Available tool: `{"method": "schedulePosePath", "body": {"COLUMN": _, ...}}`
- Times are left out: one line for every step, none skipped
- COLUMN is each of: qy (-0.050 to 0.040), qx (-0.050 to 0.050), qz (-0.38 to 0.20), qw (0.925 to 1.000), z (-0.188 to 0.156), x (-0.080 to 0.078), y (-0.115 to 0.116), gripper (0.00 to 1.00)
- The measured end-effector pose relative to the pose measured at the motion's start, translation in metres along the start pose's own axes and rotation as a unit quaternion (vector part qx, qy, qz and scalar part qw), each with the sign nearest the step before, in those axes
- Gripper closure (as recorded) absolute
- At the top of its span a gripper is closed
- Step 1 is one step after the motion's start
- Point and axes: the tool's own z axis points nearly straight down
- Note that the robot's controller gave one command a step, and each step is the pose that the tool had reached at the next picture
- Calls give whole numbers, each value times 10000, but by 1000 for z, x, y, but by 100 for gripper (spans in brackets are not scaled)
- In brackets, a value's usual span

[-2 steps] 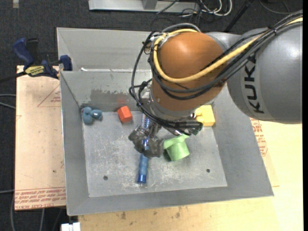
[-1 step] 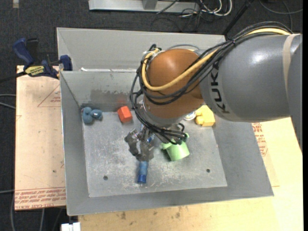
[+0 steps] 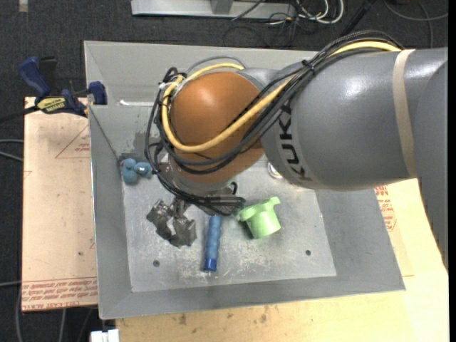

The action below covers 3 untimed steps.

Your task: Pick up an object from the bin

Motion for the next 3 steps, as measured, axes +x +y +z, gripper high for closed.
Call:
{"method": "schedulePosePath", "body": {"qy": 48, "qx": -8, "qz": 471, "qw": 9989, "z": 43, "x": 23, "y": 8, "gripper": 100}}
{"method": "schedulePosePath", "body": {"qy": -1, "qx": 46, "qz": -306, "qw": 9995, "z": -65, "x": 94, "y": -125, "gripper": 100}}
{"method": "schedulePosePath", "body": {"qy": -5, "qx": 21, "qz": -2157, "qw": 9765, "z": -152, "x": 91, "y": -71, "gripper": 100}}
